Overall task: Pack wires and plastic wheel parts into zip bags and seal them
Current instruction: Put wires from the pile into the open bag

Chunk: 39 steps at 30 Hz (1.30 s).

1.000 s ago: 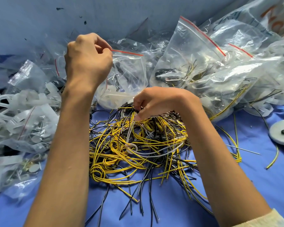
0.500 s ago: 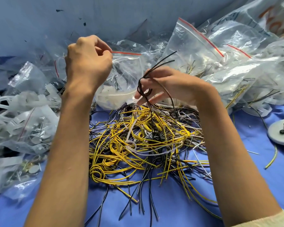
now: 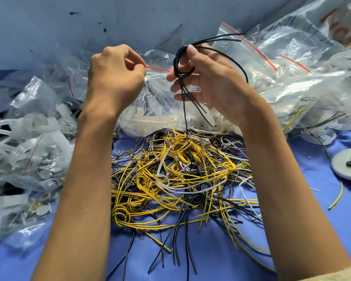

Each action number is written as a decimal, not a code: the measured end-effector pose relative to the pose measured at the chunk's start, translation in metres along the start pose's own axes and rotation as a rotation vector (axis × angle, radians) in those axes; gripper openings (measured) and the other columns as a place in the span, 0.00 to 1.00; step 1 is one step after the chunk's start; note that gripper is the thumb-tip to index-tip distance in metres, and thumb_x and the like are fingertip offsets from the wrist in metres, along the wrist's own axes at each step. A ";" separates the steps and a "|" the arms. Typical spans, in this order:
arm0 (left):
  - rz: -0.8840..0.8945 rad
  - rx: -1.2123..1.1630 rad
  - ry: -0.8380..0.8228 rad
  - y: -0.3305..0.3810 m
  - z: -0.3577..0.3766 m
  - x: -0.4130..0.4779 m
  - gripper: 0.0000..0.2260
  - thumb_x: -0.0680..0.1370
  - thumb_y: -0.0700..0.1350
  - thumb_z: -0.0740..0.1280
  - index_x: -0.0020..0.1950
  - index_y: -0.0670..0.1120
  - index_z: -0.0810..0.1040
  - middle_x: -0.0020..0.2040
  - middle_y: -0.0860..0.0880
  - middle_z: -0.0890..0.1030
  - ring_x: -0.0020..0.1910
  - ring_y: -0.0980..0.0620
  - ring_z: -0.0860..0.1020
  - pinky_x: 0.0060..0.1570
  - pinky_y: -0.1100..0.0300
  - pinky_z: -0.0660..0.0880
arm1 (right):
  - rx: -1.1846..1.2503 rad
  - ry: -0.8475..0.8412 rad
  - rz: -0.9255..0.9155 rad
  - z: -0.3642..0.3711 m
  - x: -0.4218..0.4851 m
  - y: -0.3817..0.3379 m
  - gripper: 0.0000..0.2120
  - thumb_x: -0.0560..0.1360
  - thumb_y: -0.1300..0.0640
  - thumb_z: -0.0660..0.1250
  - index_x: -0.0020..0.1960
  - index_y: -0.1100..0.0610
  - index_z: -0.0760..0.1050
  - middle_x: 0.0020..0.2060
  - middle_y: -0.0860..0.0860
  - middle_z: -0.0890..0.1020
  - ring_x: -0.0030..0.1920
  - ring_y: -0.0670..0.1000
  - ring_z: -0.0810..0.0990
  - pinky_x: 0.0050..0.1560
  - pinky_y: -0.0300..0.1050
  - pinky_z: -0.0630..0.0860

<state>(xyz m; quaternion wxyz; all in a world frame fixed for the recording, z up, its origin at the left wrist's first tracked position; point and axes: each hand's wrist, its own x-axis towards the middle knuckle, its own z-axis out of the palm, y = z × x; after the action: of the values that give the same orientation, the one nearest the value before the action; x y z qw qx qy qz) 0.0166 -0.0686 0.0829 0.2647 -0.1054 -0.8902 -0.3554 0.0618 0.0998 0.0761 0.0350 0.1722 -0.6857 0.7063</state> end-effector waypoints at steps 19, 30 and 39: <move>0.057 -0.016 -0.310 0.002 0.000 -0.003 0.05 0.76 0.46 0.64 0.42 0.51 0.79 0.42 0.47 0.83 0.42 0.50 0.80 0.46 0.58 0.75 | -0.351 0.015 -0.233 0.012 0.002 0.006 0.22 0.78 0.69 0.58 0.69 0.55 0.63 0.60 0.52 0.76 0.39 0.47 0.83 0.28 0.37 0.69; 0.115 0.015 -0.290 -0.002 0.000 -0.004 0.04 0.73 0.42 0.69 0.45 0.50 0.80 0.38 0.49 0.80 0.36 0.54 0.75 0.32 0.65 0.68 | -0.373 -0.064 -0.071 -0.001 -0.001 0.008 0.11 0.77 0.69 0.61 0.49 0.56 0.77 0.36 0.39 0.82 0.29 0.44 0.80 0.23 0.33 0.61; 0.117 -0.037 -0.306 0.002 0.004 -0.003 0.02 0.75 0.45 0.67 0.43 0.50 0.79 0.37 0.51 0.80 0.36 0.56 0.76 0.43 0.63 0.72 | -0.615 -0.107 0.183 -0.002 0.003 0.017 0.12 0.76 0.69 0.61 0.53 0.62 0.80 0.43 0.58 0.84 0.42 0.48 0.84 0.46 0.38 0.80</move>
<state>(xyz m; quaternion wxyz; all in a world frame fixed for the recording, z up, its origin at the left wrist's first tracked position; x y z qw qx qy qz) 0.0181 -0.0642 0.0802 0.1441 -0.2150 -0.9058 -0.3356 0.0534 0.0998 0.0607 -0.0145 0.1282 -0.8805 0.4562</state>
